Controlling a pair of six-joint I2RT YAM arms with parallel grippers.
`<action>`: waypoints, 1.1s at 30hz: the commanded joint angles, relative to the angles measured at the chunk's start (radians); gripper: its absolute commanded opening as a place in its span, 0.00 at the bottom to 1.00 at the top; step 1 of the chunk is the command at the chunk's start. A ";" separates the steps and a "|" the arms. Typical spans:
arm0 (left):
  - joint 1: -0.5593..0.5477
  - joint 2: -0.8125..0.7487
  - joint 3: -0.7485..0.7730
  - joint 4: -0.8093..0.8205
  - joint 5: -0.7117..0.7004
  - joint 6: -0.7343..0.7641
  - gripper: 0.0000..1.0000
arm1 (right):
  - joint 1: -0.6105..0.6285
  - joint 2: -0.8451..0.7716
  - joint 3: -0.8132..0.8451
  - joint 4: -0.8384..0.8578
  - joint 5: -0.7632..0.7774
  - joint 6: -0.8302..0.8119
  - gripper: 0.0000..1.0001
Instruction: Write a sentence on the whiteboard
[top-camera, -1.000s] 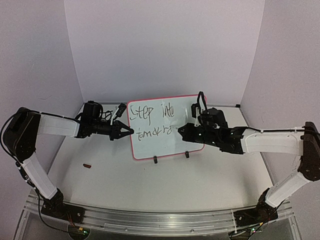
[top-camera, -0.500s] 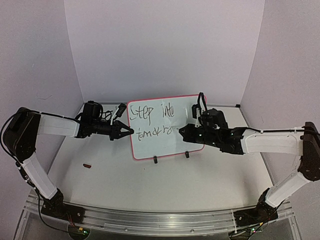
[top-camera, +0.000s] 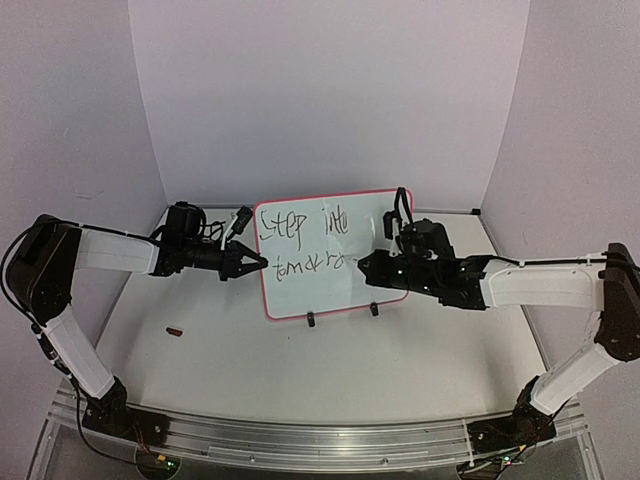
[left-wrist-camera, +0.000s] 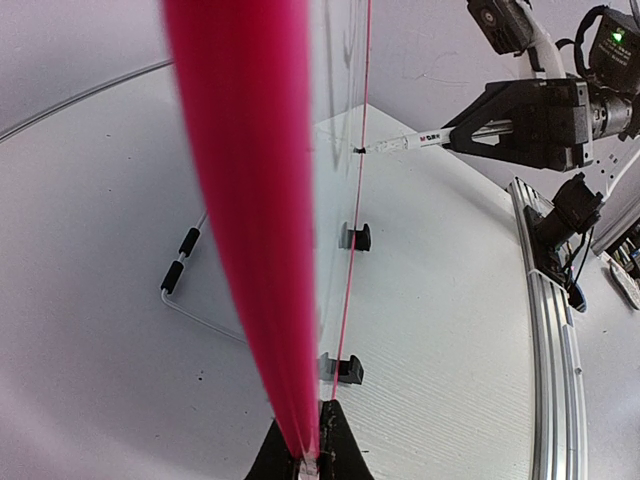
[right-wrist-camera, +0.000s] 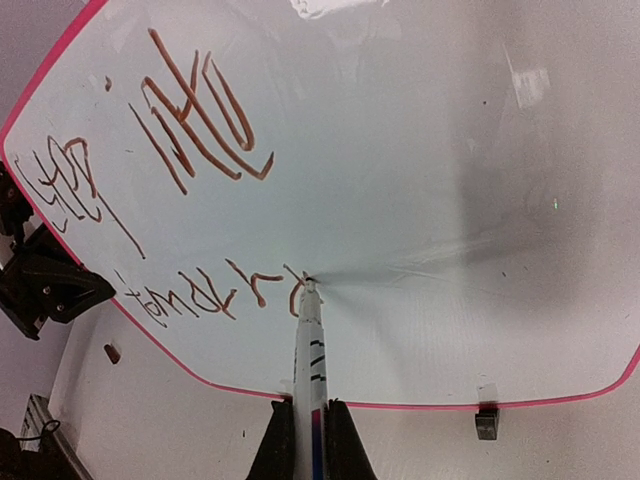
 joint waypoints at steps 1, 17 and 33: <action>-0.003 0.010 -0.012 -0.059 -0.140 0.049 0.00 | -0.003 -0.013 -0.028 -0.017 0.039 0.026 0.00; -0.003 0.010 -0.011 -0.060 -0.138 0.049 0.00 | -0.003 -0.032 0.005 -0.020 0.061 0.002 0.00; -0.004 0.007 -0.011 -0.060 -0.139 0.049 0.00 | -0.003 -0.041 0.031 -0.020 0.075 -0.023 0.00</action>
